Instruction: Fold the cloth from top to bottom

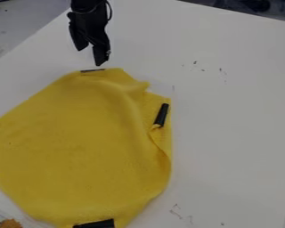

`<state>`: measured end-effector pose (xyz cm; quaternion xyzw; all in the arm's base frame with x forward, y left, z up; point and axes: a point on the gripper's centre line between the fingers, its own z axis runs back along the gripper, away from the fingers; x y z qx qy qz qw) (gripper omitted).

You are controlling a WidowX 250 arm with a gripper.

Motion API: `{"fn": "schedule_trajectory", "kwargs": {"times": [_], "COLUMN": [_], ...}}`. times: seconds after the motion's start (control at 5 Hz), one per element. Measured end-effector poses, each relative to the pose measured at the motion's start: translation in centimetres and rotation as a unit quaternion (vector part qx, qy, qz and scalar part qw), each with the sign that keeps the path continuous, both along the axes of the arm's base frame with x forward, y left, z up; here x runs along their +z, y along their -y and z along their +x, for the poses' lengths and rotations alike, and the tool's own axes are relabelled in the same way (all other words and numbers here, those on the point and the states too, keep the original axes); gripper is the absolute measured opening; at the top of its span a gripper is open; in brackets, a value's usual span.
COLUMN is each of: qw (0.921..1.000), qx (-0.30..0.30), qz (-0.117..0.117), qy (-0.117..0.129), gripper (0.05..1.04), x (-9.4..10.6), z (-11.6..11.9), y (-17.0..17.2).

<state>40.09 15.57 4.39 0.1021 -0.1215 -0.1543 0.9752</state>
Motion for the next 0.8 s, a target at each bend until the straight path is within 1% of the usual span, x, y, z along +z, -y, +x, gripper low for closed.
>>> {"fn": "schedule_trajectory", "kwargs": {"times": [0.2,0.4,0.6,0.8], "qw": [0.9999,0.9995,0.9983,0.9978], "qx": [-0.006,-0.013,-0.027,-0.033], "qz": [-0.007,-0.021,-0.034,-0.042], "qy": [-0.013,-0.021,-0.040,-0.039], "gripper": [0.999,0.999,0.952,0.678], "x": [-1.8,-2.5,-2.8,-2.8], "z": [0.6,1.3,1.5,1.5], "y": [-0.1,-0.3,-0.4,-0.2]}}
